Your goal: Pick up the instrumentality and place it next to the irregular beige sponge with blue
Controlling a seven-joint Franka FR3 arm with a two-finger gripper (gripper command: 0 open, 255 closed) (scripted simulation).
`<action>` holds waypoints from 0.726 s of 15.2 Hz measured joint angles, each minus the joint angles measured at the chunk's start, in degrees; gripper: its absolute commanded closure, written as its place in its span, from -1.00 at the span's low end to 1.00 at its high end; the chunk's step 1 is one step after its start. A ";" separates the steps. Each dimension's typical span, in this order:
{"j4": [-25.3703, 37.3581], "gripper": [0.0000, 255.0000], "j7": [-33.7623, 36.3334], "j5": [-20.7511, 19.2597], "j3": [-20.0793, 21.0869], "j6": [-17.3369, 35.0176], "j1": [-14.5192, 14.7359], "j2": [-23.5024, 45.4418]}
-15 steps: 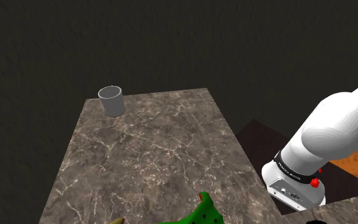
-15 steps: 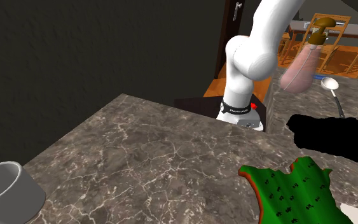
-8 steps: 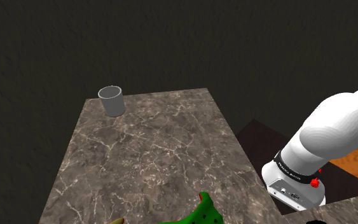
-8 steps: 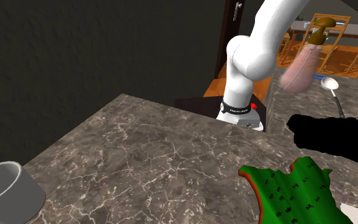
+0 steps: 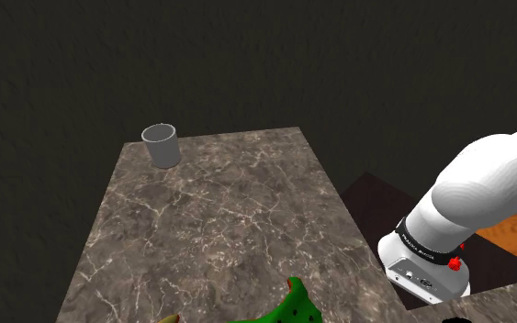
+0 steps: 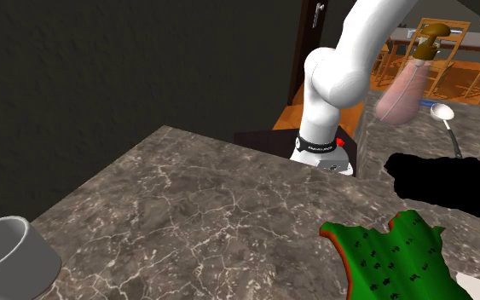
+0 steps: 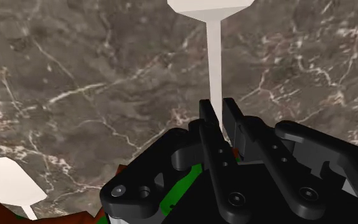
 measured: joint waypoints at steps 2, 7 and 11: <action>0.00 -1.00 -0.02 0.00 -0.01 0.02 -0.01 0.01; -0.17 -1.00 -0.04 0.15 0.20 0.11 -0.04 -0.16; 0.28 -1.00 1.88 -2.90 -2.85 -2.24 3.03 2.73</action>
